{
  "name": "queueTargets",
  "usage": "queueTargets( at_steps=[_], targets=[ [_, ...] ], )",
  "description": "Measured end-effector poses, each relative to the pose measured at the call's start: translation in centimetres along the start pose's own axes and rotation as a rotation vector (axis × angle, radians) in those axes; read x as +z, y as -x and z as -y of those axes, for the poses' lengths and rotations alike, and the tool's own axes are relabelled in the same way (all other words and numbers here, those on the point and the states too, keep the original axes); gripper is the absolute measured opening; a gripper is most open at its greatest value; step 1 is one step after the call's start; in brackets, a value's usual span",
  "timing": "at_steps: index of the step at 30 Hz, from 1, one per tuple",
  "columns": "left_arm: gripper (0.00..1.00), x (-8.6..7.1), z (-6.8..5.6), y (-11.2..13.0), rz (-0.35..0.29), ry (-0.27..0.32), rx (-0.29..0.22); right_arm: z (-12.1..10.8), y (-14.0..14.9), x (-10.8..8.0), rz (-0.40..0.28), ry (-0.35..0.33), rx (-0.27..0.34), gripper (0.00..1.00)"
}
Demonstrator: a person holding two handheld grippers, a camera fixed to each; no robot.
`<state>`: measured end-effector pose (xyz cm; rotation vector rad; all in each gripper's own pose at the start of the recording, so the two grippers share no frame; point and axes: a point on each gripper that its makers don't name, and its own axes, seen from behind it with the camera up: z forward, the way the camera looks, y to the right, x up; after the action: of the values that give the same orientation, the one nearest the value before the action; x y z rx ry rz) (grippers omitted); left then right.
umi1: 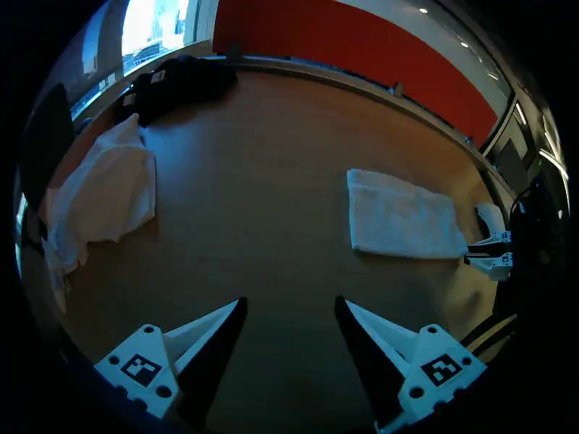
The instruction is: Fold towel
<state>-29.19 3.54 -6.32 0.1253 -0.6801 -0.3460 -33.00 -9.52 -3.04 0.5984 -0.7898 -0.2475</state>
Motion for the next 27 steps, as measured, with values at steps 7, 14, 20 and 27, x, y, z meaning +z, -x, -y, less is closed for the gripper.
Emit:
queueTargets(
  at_steps=[7, 14, 20, 27],
  targets=[
    [0.89, -0.2, 0.3, 0.0, -0.003, -0.006, 0.004, 0.1, 0.1, 0.0, 0.000, -0.014, -0.001, 0.21],
    [0.89, -0.4, 0.6, -0.3, -0.008, -0.011, 0.006, 0.1, -0.3, -0.2, -0.012, -0.008, -0.002, 0.07],
    [0.89, -0.4, 0.5, -0.6, -0.013, -0.009, 0.012, -0.1, -1.3, -1.0, -0.038, 0.003, 0.000, 0.06],
    [0.89, -0.4, 0.5, -1.1, -0.021, -0.009, 0.016, -1.3, -3.9, -3.5, -0.101, 0.038, -0.017, 0.06]
  ],
)
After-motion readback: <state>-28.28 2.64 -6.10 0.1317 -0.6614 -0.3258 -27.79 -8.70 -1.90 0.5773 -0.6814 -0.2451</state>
